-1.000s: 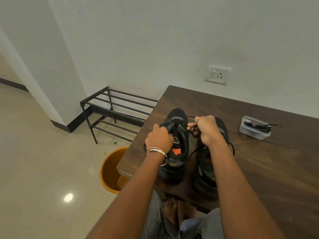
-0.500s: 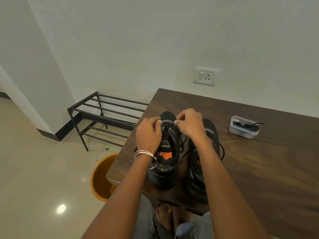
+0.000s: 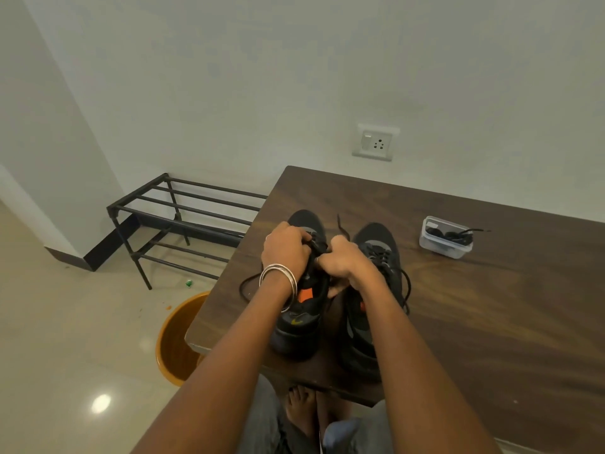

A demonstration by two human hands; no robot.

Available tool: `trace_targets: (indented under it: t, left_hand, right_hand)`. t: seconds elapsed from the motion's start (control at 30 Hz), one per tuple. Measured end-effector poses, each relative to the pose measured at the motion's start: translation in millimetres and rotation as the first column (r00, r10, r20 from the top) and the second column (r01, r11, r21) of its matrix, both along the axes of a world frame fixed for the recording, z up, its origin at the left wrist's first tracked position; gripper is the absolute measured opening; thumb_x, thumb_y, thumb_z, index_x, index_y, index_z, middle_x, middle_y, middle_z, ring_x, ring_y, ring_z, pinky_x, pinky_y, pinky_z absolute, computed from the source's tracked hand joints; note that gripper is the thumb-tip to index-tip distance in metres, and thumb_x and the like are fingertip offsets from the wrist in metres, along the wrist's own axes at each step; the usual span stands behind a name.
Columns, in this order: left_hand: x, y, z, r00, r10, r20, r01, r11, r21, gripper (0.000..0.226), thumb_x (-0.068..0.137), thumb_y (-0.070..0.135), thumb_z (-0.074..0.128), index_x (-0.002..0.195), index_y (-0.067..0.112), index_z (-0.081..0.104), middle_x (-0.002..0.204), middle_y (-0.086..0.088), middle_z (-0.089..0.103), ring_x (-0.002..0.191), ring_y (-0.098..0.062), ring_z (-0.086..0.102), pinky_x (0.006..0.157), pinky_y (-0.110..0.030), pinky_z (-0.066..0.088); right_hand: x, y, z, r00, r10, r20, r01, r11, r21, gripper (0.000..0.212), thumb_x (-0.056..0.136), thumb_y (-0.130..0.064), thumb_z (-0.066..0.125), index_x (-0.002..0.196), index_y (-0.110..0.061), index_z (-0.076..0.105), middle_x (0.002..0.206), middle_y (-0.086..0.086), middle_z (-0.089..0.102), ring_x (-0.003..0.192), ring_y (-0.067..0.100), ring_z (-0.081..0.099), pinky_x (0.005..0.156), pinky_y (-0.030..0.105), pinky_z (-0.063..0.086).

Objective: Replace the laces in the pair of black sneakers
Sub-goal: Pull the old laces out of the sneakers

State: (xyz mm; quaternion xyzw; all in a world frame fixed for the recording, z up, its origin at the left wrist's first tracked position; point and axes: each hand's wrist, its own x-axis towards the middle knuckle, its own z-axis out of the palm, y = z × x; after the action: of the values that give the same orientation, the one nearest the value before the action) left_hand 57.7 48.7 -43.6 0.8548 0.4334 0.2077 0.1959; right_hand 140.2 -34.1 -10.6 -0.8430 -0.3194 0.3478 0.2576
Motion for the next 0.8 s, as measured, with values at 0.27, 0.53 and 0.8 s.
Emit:
trace_targets:
  t: [0.27,0.53,0.8]
  left_hand:
    - [8.4,-2.6,-3.6,0.994,0.037,-0.105,-0.027,0.995,0.095,0.016,0.094,0.023,0.053,0.105,0.019,0.064,0.107,-0.005,0.055,0.096,-0.029,0.056,0.070,-0.036,0.045]
    - [0.4,1.4,-9.0,0.910,0.361,0.204,-0.334,0.930,-0.155,0.012,0.091,0.027,0.058,0.085,0.020,0.064,0.081,0.003,0.062,0.073,-0.015,0.056,0.063,-0.027,0.042]
    - [-23.1,26.3,-21.8,0.708,0.493,0.506,-0.246,0.844,-0.477,0.013,0.088,0.012,0.062,0.099,0.013,0.070,0.089,-0.004,0.068,0.070,-0.011,0.061,0.060,-0.018,0.046]
  right_hand:
    - [-4.2,-4.8,-3.6,0.996,0.088,-0.002,-0.088,0.996,-0.017,0.021,0.096,-0.017,0.050,0.105,0.001,0.055,0.103,0.019,0.061,0.070,0.029,0.064,0.046,0.028,0.053]
    - [-9.0,-0.1,-13.5,0.999,0.045,-0.009,-0.046,0.997,-0.067,0.028,0.096,-0.016,0.047,0.115,0.002,0.056,0.116,0.021,0.059,0.086,0.038,0.069,0.058,0.037,0.061]
    - [-9.4,6.1,-17.0,0.999,0.040,0.020,-0.037,0.992,-0.117,0.037,0.098,-0.019,0.047,0.129,0.000,0.050,0.133,0.020,0.051,0.089,0.036,0.065,0.043,0.028,0.049]
